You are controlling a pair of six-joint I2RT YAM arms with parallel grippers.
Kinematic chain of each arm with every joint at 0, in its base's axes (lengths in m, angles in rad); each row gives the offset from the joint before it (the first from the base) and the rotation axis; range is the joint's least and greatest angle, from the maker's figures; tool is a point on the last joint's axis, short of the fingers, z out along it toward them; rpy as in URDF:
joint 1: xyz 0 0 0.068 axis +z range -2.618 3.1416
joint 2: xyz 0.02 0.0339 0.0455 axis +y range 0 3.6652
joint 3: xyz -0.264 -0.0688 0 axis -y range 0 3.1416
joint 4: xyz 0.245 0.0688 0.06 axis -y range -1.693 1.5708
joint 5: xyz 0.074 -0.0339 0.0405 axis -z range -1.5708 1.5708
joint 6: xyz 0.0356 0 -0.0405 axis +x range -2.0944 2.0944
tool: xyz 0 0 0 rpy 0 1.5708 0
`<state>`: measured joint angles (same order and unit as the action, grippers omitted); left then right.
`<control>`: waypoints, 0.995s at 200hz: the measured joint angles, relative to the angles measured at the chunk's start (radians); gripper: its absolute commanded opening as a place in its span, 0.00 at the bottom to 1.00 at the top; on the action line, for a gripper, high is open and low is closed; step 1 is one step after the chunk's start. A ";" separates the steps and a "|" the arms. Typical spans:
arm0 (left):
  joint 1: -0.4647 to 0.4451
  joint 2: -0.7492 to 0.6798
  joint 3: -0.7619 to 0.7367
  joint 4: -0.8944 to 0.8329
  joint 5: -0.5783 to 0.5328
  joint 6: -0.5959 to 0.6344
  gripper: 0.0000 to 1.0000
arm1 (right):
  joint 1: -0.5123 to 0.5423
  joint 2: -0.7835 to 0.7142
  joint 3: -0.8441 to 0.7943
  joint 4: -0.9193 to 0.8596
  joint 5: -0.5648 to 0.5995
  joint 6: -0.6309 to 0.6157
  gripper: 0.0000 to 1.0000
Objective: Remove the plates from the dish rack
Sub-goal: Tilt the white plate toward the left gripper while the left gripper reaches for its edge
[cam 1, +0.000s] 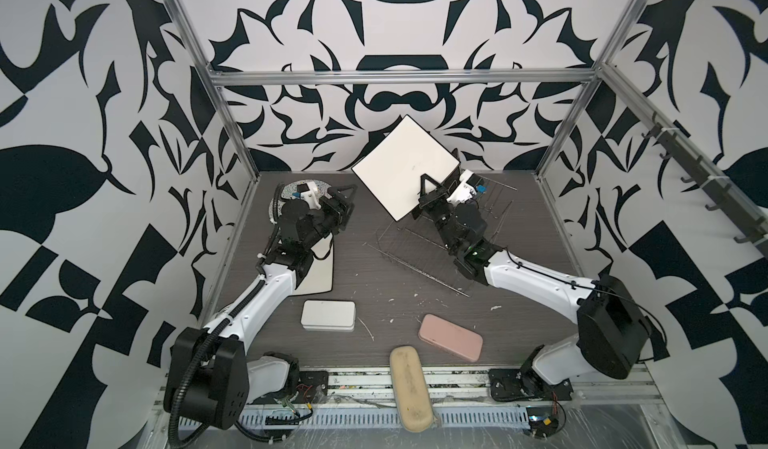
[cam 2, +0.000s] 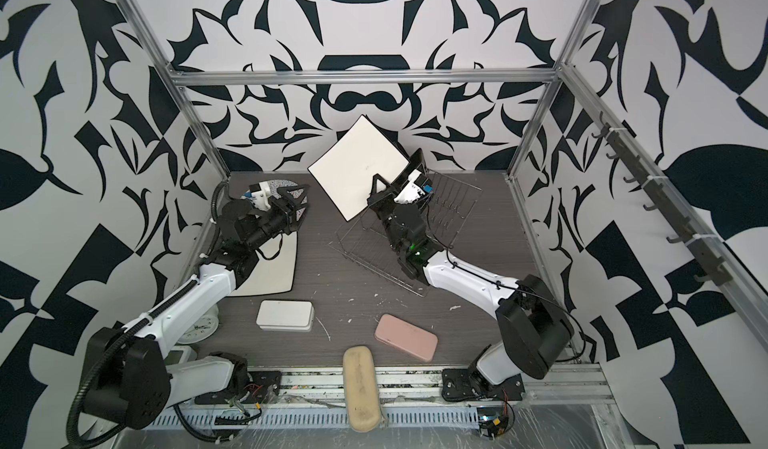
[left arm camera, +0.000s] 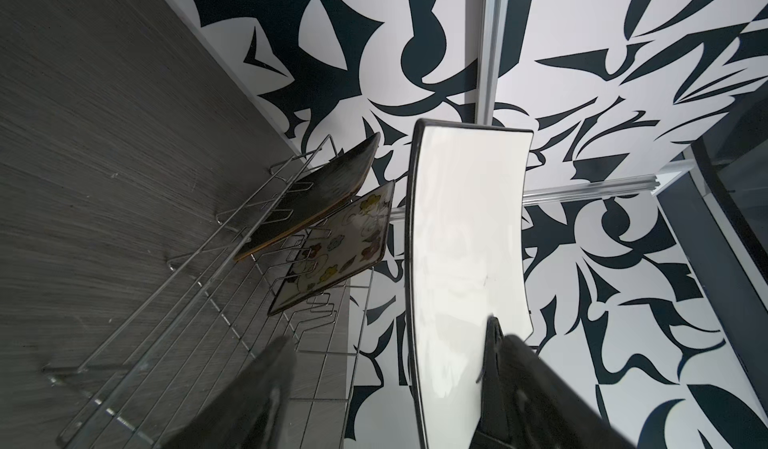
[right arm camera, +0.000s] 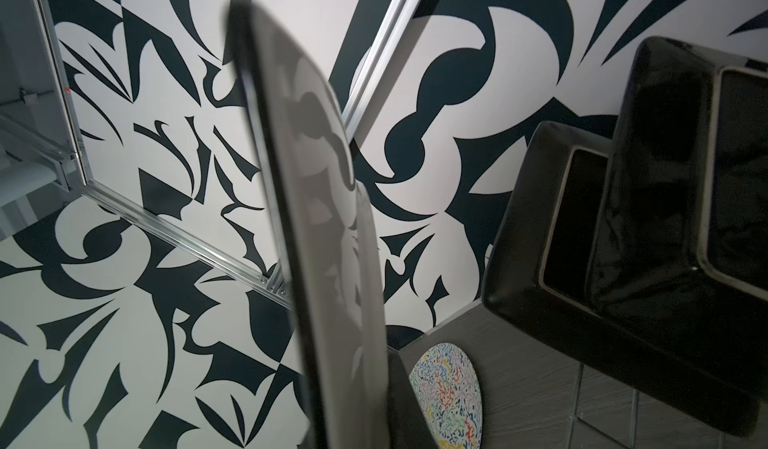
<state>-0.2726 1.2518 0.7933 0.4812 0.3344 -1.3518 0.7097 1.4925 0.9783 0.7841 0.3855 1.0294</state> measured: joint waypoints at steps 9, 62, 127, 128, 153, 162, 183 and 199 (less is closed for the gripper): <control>-0.001 0.006 0.002 0.011 0.006 -0.003 0.81 | 0.004 0.004 0.000 0.006 0.000 0.020 0.00; -0.010 0.061 0.024 0.058 0.029 -0.018 0.77 | 0.040 0.061 0.000 0.055 0.014 0.070 0.00; -0.021 0.087 0.026 0.092 0.029 -0.039 0.65 | 0.054 0.126 0.002 0.082 0.002 0.103 0.00; -0.021 0.088 0.026 0.092 0.030 -0.039 0.65 | 0.054 0.126 0.002 0.081 0.002 0.103 0.00; -0.032 0.098 0.027 0.106 0.033 -0.042 0.62 | 0.055 0.126 0.002 0.082 0.002 0.106 0.00; -0.034 0.098 0.027 0.107 0.033 -0.043 0.62 | 0.056 0.126 0.003 0.084 0.002 0.109 0.00; -0.036 0.098 0.027 0.123 0.033 -0.043 0.63 | 0.059 0.126 0.003 0.093 0.002 0.120 0.00; -0.037 0.098 0.027 0.133 0.032 -0.043 0.63 | 0.061 0.126 0.005 0.103 0.000 0.125 0.00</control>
<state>-0.3092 1.3502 0.8204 0.6140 0.3668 -1.3952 0.7708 1.6184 0.9833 0.8875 0.3855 1.1545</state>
